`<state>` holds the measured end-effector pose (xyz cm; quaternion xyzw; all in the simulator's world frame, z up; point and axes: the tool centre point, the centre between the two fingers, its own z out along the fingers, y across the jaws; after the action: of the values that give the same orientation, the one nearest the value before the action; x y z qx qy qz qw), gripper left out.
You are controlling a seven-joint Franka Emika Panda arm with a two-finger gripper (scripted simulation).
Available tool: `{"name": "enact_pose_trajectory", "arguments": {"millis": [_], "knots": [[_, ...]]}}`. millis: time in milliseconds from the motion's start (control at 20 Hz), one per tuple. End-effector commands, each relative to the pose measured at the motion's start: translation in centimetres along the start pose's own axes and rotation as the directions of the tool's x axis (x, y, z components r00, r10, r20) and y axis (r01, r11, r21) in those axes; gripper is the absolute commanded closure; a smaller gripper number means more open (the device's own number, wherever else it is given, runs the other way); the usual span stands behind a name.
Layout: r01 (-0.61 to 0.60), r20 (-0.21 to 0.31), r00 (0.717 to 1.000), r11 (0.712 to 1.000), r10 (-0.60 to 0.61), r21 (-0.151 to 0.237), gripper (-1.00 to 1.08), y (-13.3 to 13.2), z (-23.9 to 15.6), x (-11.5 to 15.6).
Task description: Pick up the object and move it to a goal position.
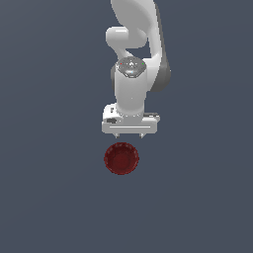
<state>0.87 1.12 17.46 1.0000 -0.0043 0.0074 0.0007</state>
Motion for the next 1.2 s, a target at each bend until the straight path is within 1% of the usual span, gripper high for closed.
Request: {"name": "enact_pose_trajectory", "arguments": {"millis": [0, 300, 700, 950, 1150], "knots": [[0.000, 0.000, 1.000, 1.000, 0.000, 0.000, -0.20, 0.0, 0.0, 0.0], [0.020, -0.001, 1.000, 1.000, -0.020, -0.004, -0.20, -1.2, -0.6, 0.1], [-0.001, 0.009, 1.000, 1.000, 0.001, -0.011, -0.20, -1.2, -0.1, 0.6], [-0.042, 0.030, 0.999, 0.999, 0.043, -0.031, -0.20, -1.3, 0.8, 1.4], [-0.091, 0.052, 0.994, 0.994, 0.094, -0.059, -0.20, -1.4, 1.9, 2.4]]}}
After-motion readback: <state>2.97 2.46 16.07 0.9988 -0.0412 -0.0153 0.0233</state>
